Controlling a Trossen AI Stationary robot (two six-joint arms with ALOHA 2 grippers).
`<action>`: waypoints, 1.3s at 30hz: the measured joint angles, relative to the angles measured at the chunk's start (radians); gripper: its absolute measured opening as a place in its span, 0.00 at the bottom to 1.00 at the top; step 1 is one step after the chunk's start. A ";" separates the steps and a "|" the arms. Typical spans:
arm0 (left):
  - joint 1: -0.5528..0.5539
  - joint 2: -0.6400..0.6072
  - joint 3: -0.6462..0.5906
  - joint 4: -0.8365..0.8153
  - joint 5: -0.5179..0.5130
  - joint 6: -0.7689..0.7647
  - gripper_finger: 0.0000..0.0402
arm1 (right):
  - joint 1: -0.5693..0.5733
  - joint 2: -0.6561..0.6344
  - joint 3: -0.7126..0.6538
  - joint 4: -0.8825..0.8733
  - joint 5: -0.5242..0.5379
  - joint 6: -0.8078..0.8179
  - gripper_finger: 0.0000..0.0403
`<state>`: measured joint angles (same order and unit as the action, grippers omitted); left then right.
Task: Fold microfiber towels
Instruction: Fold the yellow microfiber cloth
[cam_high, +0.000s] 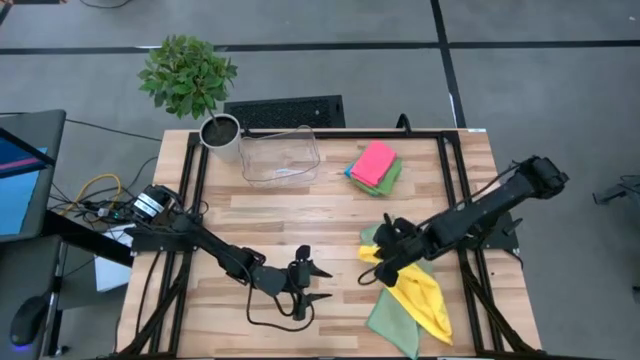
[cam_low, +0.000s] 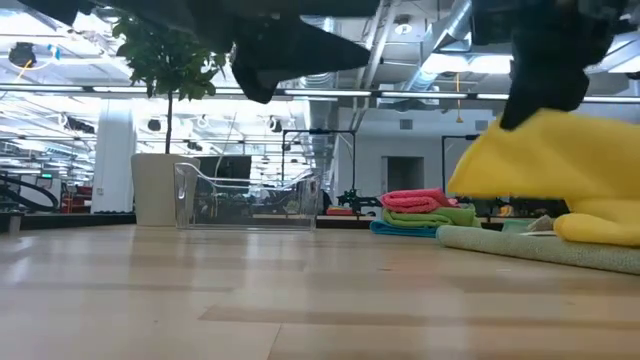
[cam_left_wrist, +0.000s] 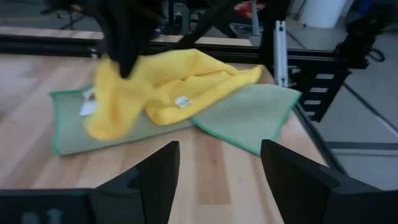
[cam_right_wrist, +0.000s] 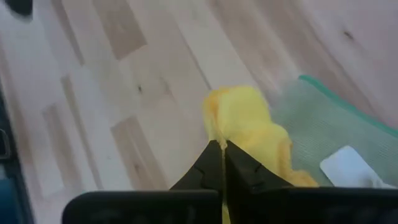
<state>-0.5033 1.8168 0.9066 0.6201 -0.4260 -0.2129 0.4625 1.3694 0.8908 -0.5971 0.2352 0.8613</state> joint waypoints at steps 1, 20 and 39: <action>0.005 0.000 0.000 0.001 -0.003 0.016 0.56 | 0.003 0.017 0.000 0.025 -0.001 -0.016 0.06; 0.042 0.001 0.000 -0.056 -0.009 0.246 0.62 | 0.013 0.123 0.218 0.106 0.001 -0.223 0.05; 0.048 0.001 0.000 -0.057 -0.110 0.339 0.23 | 0.013 0.122 0.218 0.213 -0.053 -0.252 0.07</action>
<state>-0.4558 1.8175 0.9070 0.5626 -0.5363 0.1257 0.4755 1.4911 1.1088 -0.3836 0.1818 0.6098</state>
